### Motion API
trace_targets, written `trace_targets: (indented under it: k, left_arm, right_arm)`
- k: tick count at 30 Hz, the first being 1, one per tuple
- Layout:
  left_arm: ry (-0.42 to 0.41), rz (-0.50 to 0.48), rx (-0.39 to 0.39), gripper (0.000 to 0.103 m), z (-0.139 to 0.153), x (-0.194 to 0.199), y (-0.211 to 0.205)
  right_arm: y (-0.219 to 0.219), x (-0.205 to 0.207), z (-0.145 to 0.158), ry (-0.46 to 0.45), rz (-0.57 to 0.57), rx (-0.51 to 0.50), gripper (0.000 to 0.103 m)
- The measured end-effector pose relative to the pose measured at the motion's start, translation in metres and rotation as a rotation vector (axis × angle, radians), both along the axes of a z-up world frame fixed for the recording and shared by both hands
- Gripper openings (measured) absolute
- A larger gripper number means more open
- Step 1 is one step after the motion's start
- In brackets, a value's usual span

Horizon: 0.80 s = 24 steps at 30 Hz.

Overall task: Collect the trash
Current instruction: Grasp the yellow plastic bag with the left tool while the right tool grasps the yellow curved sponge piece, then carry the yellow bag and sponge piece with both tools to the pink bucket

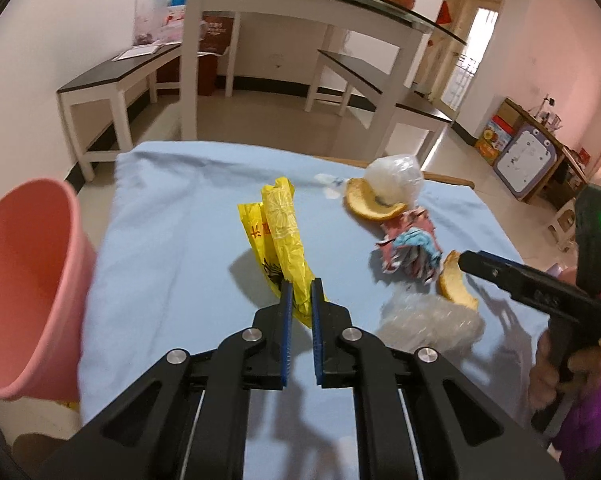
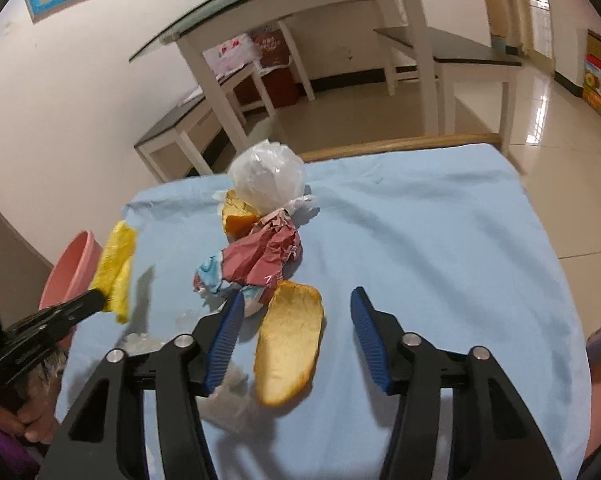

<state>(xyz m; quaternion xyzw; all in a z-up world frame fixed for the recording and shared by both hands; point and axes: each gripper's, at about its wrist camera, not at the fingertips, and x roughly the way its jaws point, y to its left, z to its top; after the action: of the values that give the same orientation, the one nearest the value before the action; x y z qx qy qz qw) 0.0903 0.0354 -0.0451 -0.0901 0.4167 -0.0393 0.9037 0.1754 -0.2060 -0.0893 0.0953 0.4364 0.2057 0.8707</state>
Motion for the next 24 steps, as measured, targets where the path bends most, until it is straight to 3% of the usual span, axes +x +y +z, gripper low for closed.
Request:
trace_targets:
  k: [4,6,8,11,24]
  left_arm:
    - [0.007,0.030,-0.006,0.008,-0.001,-0.010,0.012]
    - [0.008,0.042,-0.006,0.008,0.000,-0.013,0.015]
    - [0.009,0.048,-0.005,0.008,0.000,-0.016,0.017]
    - [0.005,0.048,-0.006,0.008,0.001,-0.017,0.019]
    - [-0.057,0.039,-0.004,0.008,0.017,-0.034,0.015]
  right_arm:
    - [0.006,0.010,-0.011,0.020,0.029,-0.036,0.044]
    - [0.005,0.012,-0.015,0.020,0.030,-0.041,0.034]
    - [0.004,0.011,-0.017,0.030,0.036,-0.028,0.013]
    - [0.002,0.004,-0.015,0.030,0.046,-0.009,0.006]
    - [-0.026,-0.046,0.038,-0.124,-0.056,-0.013,0.004]
